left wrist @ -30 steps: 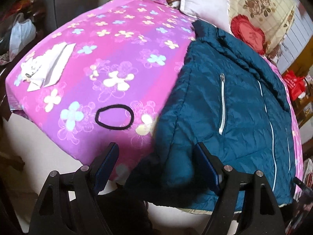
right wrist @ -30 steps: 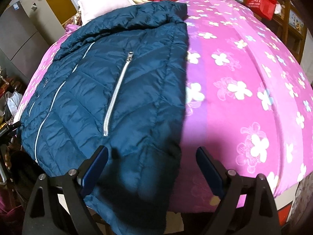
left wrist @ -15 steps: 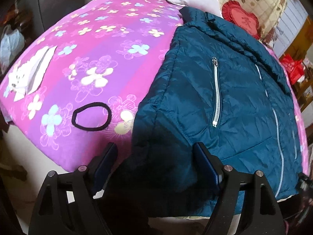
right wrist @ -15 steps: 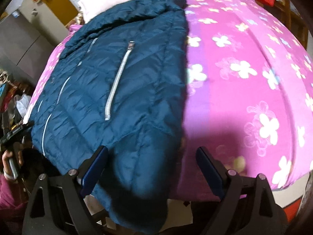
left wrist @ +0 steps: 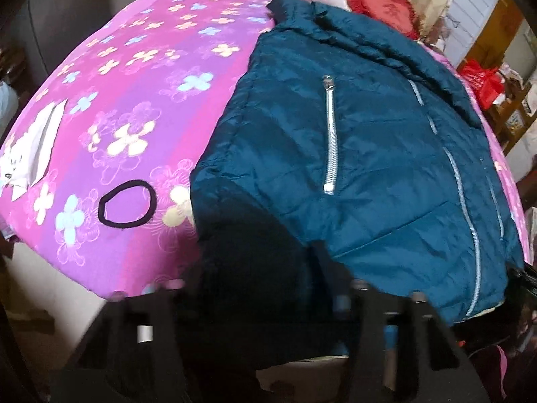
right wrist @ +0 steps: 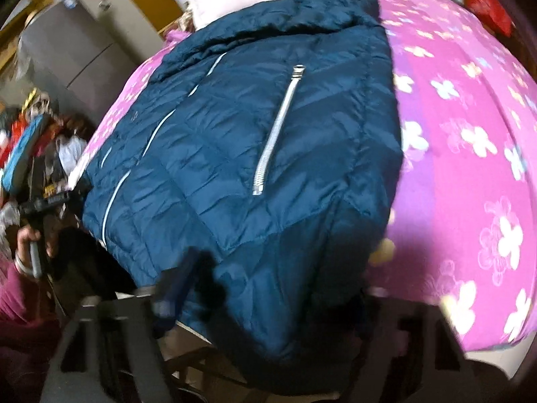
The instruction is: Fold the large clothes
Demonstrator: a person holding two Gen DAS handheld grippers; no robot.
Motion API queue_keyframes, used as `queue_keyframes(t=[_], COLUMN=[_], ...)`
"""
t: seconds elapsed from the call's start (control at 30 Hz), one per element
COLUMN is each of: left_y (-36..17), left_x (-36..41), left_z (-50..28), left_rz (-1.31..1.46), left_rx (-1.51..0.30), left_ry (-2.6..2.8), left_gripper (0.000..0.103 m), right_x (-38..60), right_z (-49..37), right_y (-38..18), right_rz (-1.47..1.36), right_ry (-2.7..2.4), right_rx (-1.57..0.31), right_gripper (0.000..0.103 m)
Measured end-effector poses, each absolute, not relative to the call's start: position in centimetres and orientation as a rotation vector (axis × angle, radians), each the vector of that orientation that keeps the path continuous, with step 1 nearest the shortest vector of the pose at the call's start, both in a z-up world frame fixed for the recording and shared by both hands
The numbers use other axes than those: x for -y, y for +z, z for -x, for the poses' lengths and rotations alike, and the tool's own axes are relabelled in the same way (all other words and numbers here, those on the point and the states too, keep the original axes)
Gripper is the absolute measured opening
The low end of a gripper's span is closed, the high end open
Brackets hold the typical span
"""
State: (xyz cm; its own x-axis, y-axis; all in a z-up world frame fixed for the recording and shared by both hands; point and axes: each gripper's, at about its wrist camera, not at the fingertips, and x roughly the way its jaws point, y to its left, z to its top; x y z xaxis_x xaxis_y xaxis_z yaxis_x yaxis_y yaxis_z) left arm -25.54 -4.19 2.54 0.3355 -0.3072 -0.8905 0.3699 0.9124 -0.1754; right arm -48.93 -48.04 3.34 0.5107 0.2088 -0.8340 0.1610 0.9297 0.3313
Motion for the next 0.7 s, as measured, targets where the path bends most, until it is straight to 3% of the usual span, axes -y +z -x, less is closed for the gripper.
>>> queue_keyframes(t=[0.1, 0.17, 0.43, 0.7], left_y=[3.7, 4.9, 10.7, 15.8], left_x=[4.2, 4.2, 4.4, 8.3], left_z=[25.8, 25.8, 24.1, 17.6], left_rz=[-0.059, -0.046, 0.066, 0.081], left_rx=[-1.112, -1.086, -0.932, -0.807], left_ry=[-0.435, -0.442, -0.433, -0.386], left_gripper=[0.003, 0.0, 0.0, 0.0], right_x=[47.8, 48.2, 49.9, 53.4], right_z=[48.7, 48.7, 47.1, 41.8], right_y=[3.9, 5.0, 11.5, 16.7], right_rz=[-0.35, -0.358, -0.342, -0.345], right_ry=[0.023, 0.035, 0.072, 0.021], right_rx=[-1.026, -0.997, -0.824, -0.707], right_gripper=[0.024, 0.02, 0.019, 0.019])
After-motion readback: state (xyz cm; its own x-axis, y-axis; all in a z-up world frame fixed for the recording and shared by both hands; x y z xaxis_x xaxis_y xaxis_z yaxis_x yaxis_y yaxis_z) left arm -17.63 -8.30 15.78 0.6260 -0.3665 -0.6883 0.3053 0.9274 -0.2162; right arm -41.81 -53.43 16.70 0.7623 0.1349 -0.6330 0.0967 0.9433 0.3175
